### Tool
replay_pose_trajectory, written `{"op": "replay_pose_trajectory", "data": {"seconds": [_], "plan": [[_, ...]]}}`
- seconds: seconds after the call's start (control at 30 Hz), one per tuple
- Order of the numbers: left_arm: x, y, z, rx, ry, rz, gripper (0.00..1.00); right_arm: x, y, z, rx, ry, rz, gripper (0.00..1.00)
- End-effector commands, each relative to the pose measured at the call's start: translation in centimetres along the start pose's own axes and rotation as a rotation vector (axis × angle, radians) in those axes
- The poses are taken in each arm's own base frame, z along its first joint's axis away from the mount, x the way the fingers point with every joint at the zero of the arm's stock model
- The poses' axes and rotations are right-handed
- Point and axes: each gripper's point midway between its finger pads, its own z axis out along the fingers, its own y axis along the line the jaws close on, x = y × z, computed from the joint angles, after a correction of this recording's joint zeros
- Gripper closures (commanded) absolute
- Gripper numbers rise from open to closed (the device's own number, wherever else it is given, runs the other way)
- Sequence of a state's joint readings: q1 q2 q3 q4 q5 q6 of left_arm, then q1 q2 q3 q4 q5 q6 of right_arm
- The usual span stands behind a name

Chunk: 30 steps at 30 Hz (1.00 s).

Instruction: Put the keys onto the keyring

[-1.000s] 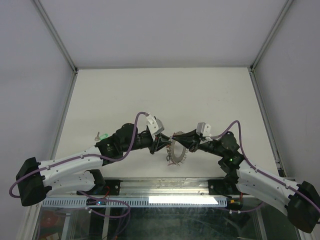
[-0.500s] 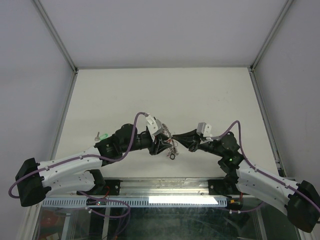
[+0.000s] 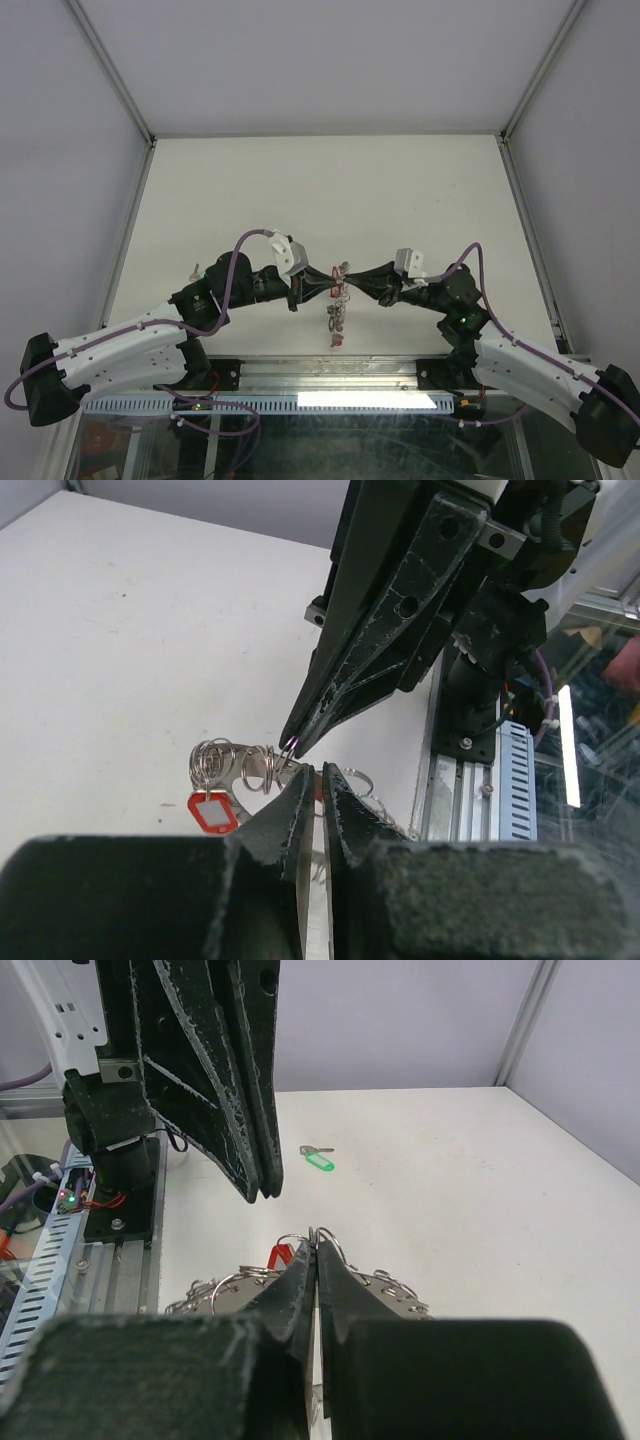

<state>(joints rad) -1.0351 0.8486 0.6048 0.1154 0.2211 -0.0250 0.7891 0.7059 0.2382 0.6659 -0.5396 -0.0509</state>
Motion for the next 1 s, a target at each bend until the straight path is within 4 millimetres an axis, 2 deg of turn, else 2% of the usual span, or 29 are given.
{"op": "replay_pose_trajectory", "data": {"seconds": [0.0,0.2,0.4,0.73,0.97], "plan": [[-1.5,-2.1,0.1,0.116,-0.063,0.047,0.96,-5.2,0.1,0.6,-0.030,-0.125,-0.076,1.00],[-1.3,-3.4,0.2,0.202,-0.049,0.062,0.94,-5.6,0.8,0.5,-0.067,-0.124,-0.071,1.00],[-0.8,-2.8,0.3,0.171,-0.025,0.063,0.91,-6.1,1.4,0.4,-0.096,-0.124,-0.074,1.00],[-1.1,-2.1,0.2,0.129,-0.025,0.070,0.76,-6.4,2.0,0.3,-0.131,-0.121,-0.074,1.00],[-1.3,-1.8,0.0,0.107,-0.029,0.070,0.76,-6.2,2.0,0.3,-0.133,-0.111,-0.072,1.00]]}}
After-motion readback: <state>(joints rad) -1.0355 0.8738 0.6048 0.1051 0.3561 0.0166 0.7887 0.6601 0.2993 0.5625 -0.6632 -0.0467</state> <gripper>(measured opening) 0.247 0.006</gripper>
